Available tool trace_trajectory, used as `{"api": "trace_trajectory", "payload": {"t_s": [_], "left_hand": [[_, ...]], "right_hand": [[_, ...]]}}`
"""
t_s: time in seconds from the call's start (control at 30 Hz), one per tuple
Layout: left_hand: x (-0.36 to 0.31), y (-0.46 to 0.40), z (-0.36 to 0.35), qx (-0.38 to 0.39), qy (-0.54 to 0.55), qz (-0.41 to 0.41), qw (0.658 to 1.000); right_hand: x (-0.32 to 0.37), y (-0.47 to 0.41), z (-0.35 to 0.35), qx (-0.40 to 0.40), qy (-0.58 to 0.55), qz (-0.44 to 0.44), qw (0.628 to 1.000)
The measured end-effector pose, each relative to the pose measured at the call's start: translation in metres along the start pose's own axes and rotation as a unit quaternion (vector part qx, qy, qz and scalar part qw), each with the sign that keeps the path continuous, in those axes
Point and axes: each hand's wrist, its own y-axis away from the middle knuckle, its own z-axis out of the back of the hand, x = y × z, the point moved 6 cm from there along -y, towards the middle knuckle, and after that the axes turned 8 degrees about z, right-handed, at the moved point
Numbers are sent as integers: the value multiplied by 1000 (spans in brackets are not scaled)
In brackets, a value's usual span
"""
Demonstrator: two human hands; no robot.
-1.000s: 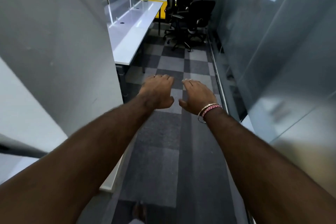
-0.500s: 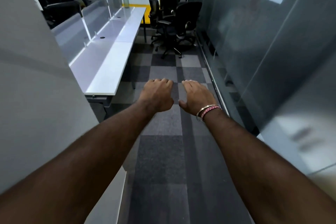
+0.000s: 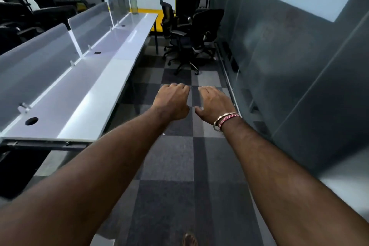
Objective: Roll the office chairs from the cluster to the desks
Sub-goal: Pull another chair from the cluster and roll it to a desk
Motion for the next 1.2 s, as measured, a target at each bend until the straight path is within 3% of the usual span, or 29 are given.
{"api": "trace_trajectory", "payload": {"t_s": [0.4, 0.9, 1.2], "left_hand": [[-1, -246, -53, 10, 16, 14, 1000], [54, -572, -137, 18, -1, -41, 999], [51, -764, -218, 27, -2, -39, 999]], "right_hand": [[-148, -194, -66, 1, -9, 15, 1000], [-308, -466, -164, -13, -22, -51, 998], [-427, -607, -239, -9, -19, -36, 999]]}}
